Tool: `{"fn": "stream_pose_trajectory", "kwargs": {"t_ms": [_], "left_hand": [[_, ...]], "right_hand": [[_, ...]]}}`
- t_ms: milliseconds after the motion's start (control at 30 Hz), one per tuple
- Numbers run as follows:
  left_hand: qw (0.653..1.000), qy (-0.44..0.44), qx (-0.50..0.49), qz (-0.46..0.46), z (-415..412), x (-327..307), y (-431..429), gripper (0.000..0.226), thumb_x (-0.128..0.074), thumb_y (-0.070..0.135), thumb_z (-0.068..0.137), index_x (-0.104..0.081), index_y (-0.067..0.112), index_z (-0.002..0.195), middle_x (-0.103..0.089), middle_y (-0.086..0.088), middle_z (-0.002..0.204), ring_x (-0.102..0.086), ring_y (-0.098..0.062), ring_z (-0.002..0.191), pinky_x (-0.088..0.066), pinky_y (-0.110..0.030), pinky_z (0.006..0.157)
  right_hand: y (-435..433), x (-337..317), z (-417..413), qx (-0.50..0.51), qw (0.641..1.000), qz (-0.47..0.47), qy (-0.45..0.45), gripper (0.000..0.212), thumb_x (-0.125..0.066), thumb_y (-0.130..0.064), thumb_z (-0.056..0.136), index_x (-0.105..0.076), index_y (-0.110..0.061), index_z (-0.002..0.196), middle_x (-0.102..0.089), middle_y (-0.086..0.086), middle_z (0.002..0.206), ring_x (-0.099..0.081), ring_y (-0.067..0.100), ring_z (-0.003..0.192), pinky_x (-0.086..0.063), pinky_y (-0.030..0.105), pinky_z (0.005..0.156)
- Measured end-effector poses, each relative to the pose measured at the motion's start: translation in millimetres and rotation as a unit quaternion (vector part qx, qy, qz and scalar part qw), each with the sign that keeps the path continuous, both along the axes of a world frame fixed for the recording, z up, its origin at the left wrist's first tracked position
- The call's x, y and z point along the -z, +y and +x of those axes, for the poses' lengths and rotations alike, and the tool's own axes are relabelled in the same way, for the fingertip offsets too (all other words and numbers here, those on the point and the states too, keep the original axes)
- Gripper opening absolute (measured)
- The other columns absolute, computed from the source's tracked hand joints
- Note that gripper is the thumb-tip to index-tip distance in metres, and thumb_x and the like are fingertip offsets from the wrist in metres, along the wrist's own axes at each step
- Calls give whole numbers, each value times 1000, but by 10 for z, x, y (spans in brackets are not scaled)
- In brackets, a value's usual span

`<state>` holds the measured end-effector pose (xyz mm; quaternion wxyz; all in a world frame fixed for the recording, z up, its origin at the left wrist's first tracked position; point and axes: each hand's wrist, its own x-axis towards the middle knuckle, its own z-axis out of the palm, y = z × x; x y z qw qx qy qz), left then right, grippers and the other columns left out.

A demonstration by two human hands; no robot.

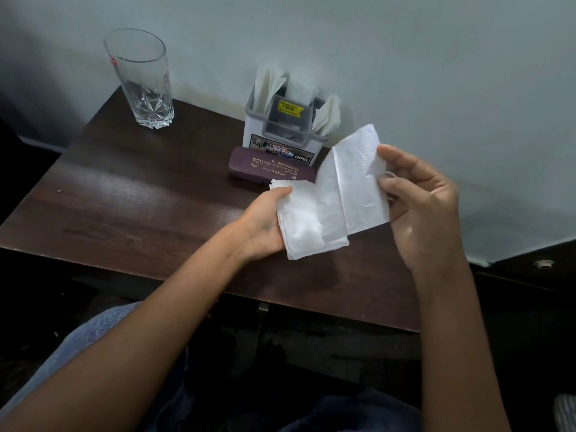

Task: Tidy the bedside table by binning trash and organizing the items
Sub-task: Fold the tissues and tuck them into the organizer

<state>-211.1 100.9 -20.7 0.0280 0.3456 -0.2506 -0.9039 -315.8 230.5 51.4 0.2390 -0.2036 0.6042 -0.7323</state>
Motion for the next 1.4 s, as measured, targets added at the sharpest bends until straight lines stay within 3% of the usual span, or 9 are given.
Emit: {"fn": "stream_pose_trajectory", "kwargs": {"t_ms": [100, 200, 467, 667, 800, 967, 1133, 1233, 1400], "left_hand": [[1000, 28, -4, 5, -10, -18, -4, 35, -33, 28, 100, -63, 11, 106, -74, -6, 84, -66, -22, 85, -50, -34, 82], [999, 41, 10, -4, -9, -33, -6, 38, -33, 31, 99, -62, 11, 114, -72, -7, 96, -66, -22, 89, -52, -34, 82], [997, 75, 5, -18, -5, -79, -1, 44, -37, 32, 96, -76, 15, 85, -74, -5, 89, -71, -20, 80, -52, -36, 82], [998, 61, 17, 15, -20, -17, -5, 66, -27, 63, 92, -65, 12, 109, -70, -12, 108, -64, -27, 103, -45, -42, 96], [998, 43, 33, -33, 7, -67, 34, 30, -52, 32, 93, -62, 13, 114, -69, -10, 109, -65, -23, 95, -51, -38, 90], [993, 12, 38, -110, 10, -23, 54, 36, -53, -3, 88, -55, 4, 123, -68, -10, 102, -65, -21, 85, -54, -31, 76], [985, -6, 53, -164, 18, 4, 22, 39, -50, -7, 88, -52, 2, 126, -63, -15, 117, -64, -25, 93, -53, -33, 77], [974, -12, 89, -209, 25, -11, 6, 39, -52, -6, 87, -53, 5, 125, -64, -12, 115, -62, -27, 103, -51, -37, 87], [944, 49, 221, -241, 71, -58, 52, 46, -49, -8, 86, -50, 9, 129, -61, -12, 114, -58, -25, 103, -48, -34, 88]], "right_hand": [[-49, 195, 27, -13, 998, 30, -52, 39, -48, 20, 78, -69, -6, 99, -72, 0, 86, -66, 11, 80, -53, 21, 65], [-78, 378, 54, -6, 987, 162, 8, 45, -47, 20, 77, -67, -9, 104, -70, 3, 101, -66, 12, 89, -55, 25, 71], [-121, 434, 101, 12, 965, 248, 88, 49, -45, 18, 77, -66, -14, 107, -68, -8, 90, -64, -4, 69, -55, 16, 66], [-139, 455, 103, 30, 960, 264, 92, 47, -45, 17, 77, -66, -7, 111, -67, -6, 88, -62, 13, 80, -55, 29, 77], [-136, 465, 95, 29, 956, 274, 98, 47, -46, 16, 76, -67, -9, 109, -67, -1, 90, -64, 20, 78, -55, 37, 82], [-143, 481, 102, 13, 956, 272, 113, 44, -47, 14, 75, -68, -15, 101, -68, 0, 98, -61, 14, 78, -54, 30, 75], [-120, 497, 54, 6, 947, 290, 138, 40, -50, 9, 74, -67, -25, 84, -69, 7, 93, -59, 27, 78, -54, 41, 78], [-98, 466, 41, 22, 948, 279, 150, 37, -51, 10, 73, -64, -25, 81, -66, 7, 89, -53, 18, 68, -50, 31, 64], [4, 363, -51, -87, 937, 318, 120, 50, -62, 3, 77, -54, -26, 117, -66, 6, 106, -62, 18, 93, -51, 33, 85]]}}
